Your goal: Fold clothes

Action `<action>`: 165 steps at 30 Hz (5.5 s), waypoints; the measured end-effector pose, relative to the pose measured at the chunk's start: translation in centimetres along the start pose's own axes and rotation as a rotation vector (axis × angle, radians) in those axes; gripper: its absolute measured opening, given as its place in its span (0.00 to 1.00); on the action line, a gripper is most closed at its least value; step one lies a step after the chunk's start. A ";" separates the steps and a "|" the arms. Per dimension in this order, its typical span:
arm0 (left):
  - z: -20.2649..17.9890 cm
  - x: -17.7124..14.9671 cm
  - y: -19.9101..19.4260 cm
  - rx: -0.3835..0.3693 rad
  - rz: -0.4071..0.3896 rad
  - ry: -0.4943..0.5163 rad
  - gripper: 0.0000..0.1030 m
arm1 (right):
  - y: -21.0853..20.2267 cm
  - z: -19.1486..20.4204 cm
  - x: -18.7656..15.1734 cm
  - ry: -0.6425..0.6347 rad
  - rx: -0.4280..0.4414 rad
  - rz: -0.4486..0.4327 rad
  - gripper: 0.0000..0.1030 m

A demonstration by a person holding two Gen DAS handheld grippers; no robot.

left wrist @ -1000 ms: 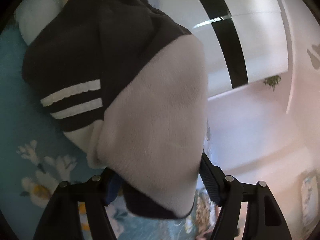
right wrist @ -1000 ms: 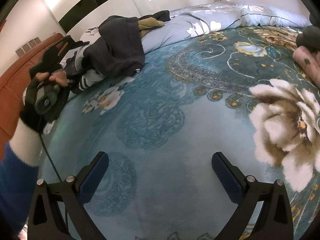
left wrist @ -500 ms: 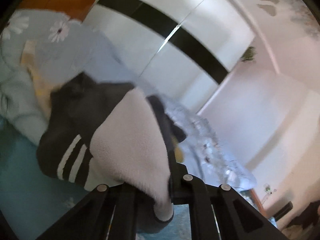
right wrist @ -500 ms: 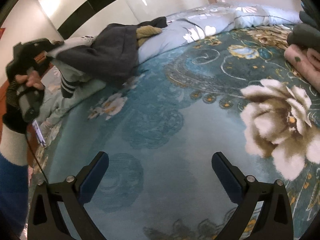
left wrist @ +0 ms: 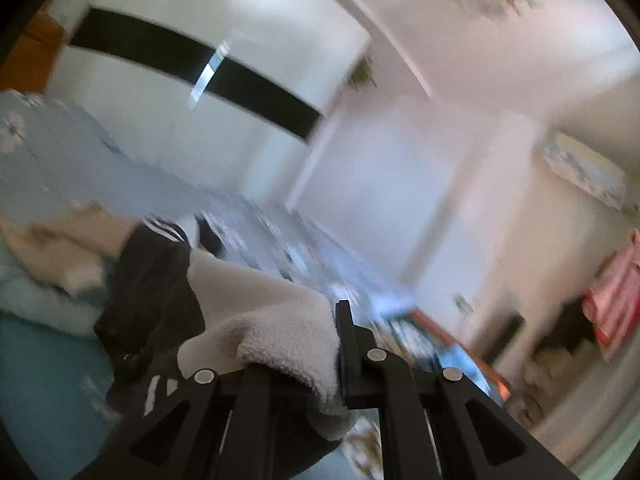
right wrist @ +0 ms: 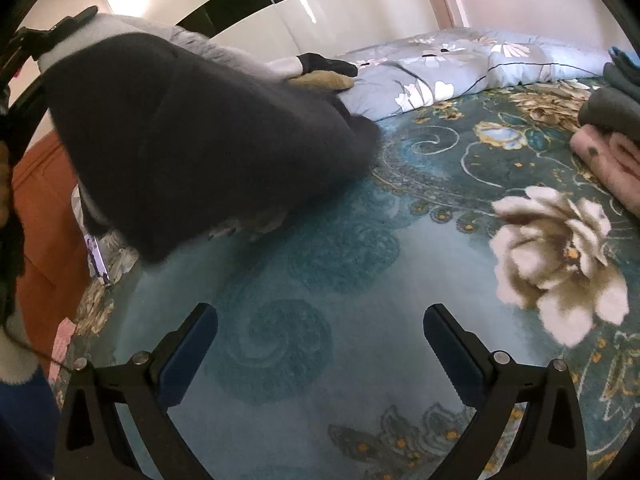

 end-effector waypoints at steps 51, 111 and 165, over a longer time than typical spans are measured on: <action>19.2 -19.6 4.4 0.100 0.366 -0.548 0.67 | -6.0 -11.4 4.7 0.304 -0.236 -0.297 0.09; 31.4 -23.9 -12.3 0.213 -0.004 -0.808 0.55 | -8.2 -1.2 -3.1 -0.285 -0.018 0.064 0.45; 24.8 -22.6 -5.0 0.081 0.259 -0.635 0.69 | -13.0 -16.1 -4.2 0.405 0.015 -0.200 0.15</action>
Point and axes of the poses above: each gripper's, at about its wrist camera, not at the fingertips, and y roughly the way its jaws point, z to its left, x to its top, the point moved 3 cm from there along y, roughly the way its jaws point, and after that the axes turned 12 degrees about z, right-handed, at the moved point
